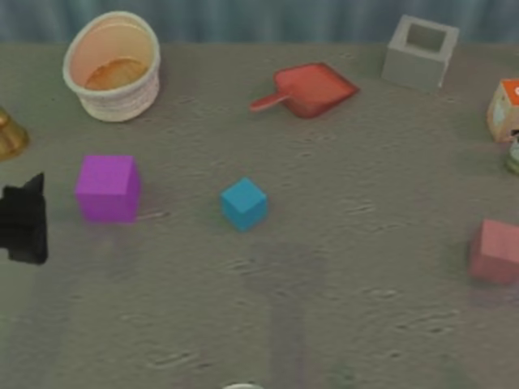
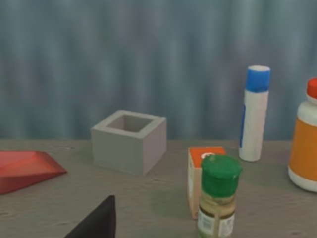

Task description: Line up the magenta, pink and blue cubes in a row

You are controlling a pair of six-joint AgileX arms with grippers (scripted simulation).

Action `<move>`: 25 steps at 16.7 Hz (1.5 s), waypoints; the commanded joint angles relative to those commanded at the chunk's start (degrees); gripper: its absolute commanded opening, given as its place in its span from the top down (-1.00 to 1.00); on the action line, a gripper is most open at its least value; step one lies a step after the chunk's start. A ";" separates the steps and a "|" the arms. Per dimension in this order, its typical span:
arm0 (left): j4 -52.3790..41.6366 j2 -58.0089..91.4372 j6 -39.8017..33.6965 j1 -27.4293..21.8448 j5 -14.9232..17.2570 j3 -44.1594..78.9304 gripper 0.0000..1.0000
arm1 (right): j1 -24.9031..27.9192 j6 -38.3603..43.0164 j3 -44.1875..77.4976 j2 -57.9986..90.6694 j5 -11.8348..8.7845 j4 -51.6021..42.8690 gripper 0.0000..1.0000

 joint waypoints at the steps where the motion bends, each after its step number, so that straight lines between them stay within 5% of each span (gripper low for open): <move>1: -3.38 5.44 0.84 -1.42 0.21 4.75 -1.00 | 0.00 0.00 0.00 0.00 0.00 0.00 -1.00; 16: -47.27 91.87 11.79 -20.07 -0.03 79.60 -1.00 | 0.00 0.00 0.00 0.00 0.00 0.00 -1.00; 25: -52.28 106.74 13.42 -22.78 -0.80 94.03 -1.00 | 0.00 0.00 0.00 0.00 0.00 0.00 -1.00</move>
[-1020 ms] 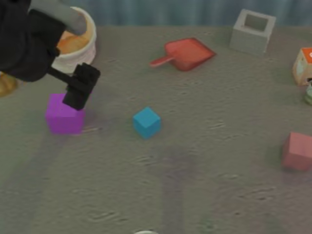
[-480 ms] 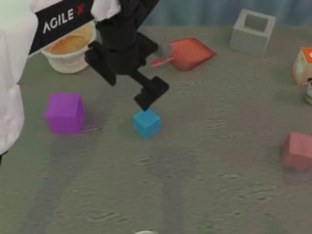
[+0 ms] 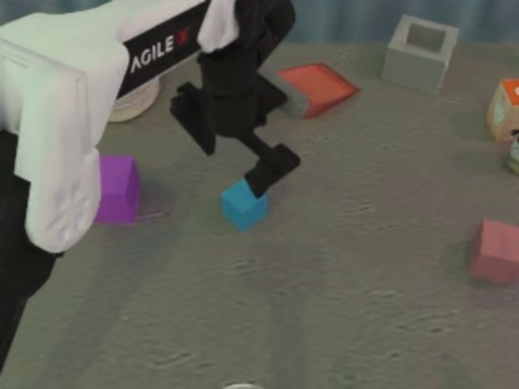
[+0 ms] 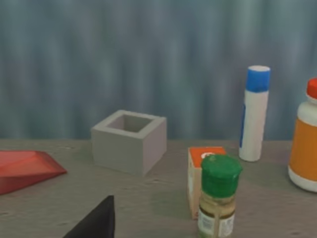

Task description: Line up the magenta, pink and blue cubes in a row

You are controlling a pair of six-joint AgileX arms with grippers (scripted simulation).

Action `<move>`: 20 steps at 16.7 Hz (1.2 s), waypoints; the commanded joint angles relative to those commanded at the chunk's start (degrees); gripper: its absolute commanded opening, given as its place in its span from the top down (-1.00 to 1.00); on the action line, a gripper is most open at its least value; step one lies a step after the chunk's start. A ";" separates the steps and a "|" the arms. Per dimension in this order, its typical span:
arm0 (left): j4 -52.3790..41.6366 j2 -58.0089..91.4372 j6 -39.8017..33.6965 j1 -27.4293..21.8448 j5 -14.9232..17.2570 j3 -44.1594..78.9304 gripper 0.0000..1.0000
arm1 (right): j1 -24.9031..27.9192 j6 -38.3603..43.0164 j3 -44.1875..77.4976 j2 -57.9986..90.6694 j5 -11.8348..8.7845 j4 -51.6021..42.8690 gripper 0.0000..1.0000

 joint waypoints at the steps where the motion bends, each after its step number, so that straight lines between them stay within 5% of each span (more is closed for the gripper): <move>1: 0.00 0.00 0.00 0.00 0.00 0.00 -1.00 | 0.00 0.00 0.00 0.00 0.00 0.00 -1.00; 16: 16.83 4.62 0.11 0.07 0.06 -12.21 -1.00 | 0.00 0.00 0.00 0.00 0.00 0.00 -1.00; 20: 16.83 4.62 0.11 0.07 0.06 -12.21 -0.40 | 0.00 0.00 0.00 0.00 0.00 0.00 -1.00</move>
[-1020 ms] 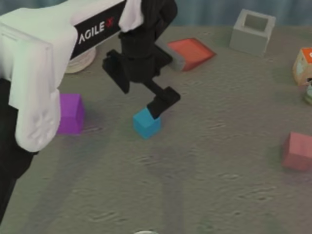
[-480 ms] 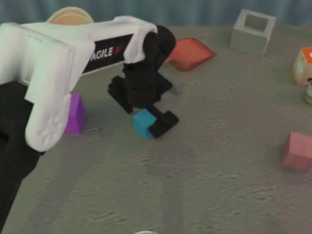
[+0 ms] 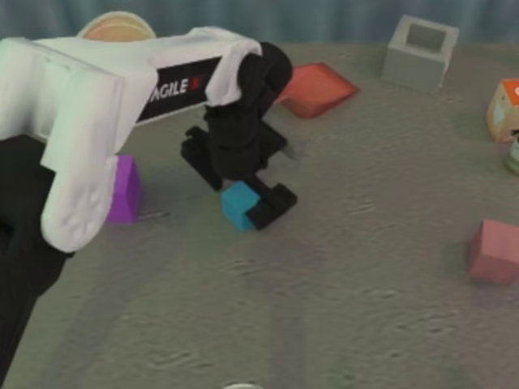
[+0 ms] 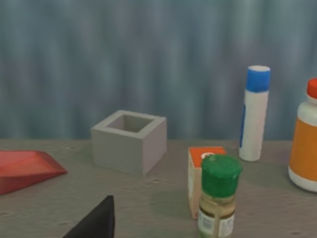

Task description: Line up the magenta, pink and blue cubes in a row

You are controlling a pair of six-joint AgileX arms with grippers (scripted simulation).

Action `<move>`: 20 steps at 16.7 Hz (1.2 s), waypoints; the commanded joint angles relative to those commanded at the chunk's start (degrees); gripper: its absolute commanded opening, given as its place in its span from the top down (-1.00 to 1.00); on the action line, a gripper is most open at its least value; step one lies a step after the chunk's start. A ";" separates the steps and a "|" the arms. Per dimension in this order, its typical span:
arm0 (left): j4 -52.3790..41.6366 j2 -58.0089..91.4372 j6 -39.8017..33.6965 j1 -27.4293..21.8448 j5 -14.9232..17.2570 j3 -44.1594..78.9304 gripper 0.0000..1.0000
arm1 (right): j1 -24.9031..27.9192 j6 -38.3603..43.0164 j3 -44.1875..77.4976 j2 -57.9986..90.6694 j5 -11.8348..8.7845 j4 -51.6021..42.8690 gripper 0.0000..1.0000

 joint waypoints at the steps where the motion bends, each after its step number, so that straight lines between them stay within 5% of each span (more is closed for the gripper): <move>1: 0.00 0.00 0.00 0.00 0.00 0.00 -0.25 | 0.00 0.00 0.00 0.00 0.00 0.00 -1.00; 9: 0.00 0.00 0.00 0.00 0.00 0.00 0.96 | 0.00 0.00 0.00 0.00 0.00 0.00 -1.00; 20: -1.51 -1.88 -0.24 0.12 0.49 1.23 1.00 | 0.00 0.00 0.00 0.00 0.00 0.00 -1.00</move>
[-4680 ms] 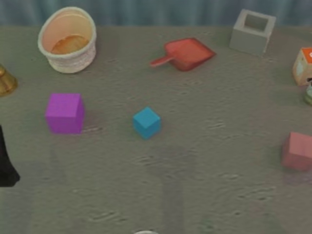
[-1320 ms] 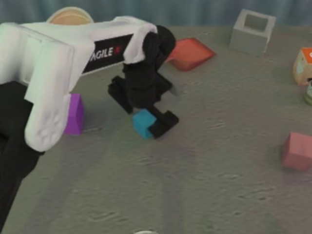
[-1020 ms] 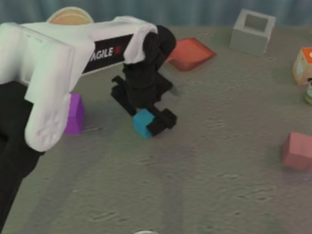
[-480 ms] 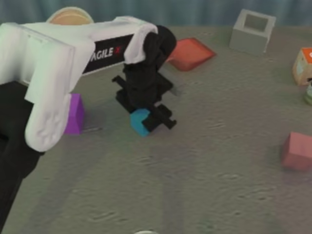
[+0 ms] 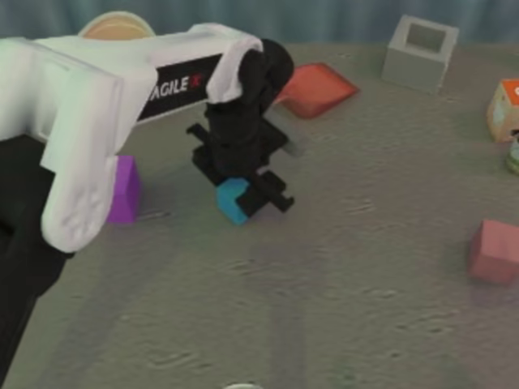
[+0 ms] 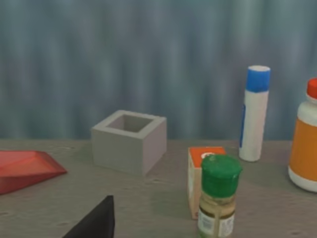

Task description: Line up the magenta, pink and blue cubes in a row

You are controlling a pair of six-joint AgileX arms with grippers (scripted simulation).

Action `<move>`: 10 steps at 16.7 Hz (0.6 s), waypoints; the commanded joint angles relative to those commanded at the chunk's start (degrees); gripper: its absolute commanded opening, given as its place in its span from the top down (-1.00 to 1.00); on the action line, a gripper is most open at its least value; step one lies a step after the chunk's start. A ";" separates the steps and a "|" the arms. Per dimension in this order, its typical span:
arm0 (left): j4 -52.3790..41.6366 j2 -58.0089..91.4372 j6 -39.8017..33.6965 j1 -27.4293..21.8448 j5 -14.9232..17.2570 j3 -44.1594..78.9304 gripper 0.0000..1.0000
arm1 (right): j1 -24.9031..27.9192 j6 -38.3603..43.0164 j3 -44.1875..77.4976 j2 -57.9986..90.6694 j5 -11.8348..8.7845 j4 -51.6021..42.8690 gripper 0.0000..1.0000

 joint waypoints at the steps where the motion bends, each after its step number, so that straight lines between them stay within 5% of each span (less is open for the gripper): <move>1: -1.38 -0.33 -0.08 0.19 0.00 1.16 1.00 | 0.00 0.00 0.00 0.00 0.00 0.00 -1.00; 10: -12.21 -3.30 -0.10 1.04 -0.07 8.79 1.00 | 0.00 0.00 0.00 0.00 0.00 0.00 -1.00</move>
